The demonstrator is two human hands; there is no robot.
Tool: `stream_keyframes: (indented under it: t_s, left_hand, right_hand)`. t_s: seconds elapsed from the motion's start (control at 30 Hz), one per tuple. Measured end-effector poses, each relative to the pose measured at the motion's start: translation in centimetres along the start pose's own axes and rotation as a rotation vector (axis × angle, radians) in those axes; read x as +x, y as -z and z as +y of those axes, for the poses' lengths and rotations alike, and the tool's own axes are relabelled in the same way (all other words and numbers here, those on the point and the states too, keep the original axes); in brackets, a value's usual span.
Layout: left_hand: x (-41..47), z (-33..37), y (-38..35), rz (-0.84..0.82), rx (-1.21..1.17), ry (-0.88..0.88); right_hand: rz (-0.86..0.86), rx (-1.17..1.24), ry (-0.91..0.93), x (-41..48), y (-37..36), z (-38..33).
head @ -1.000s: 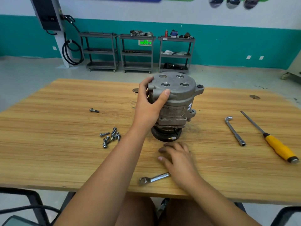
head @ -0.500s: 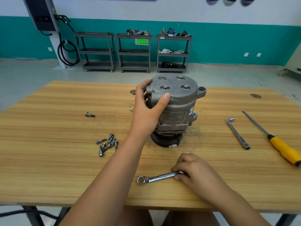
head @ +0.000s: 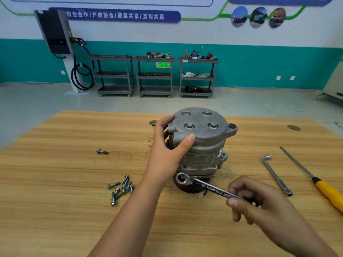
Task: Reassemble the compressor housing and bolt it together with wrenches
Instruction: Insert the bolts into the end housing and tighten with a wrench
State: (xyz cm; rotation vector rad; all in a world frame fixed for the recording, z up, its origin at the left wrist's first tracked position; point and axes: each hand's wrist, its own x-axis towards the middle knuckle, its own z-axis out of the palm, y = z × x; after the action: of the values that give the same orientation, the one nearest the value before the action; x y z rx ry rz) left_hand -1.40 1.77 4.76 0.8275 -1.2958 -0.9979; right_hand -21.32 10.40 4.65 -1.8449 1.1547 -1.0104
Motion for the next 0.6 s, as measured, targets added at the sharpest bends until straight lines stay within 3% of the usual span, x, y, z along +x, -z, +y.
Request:
stream_keyframes:
  t_s: [0.2,0.47,0.6]
  left_hand:
    - [0.0,0.1,-0.1,-0.009,-0.014,0.009]
    - [0.1,-0.2,0.0,-0.011,-0.012,-0.010]
    - [0.3,-0.4,0.1,-0.014,-0.024,-0.014]
  right_hand:
    - [0.287,0.441,-0.015,3.4,2.2,-2.5]
    - [0.424,0.638,-0.036,8.8,4.4,-4.7]
    - [0.391,0.792,-0.062,11.3,4.2,-4.3]
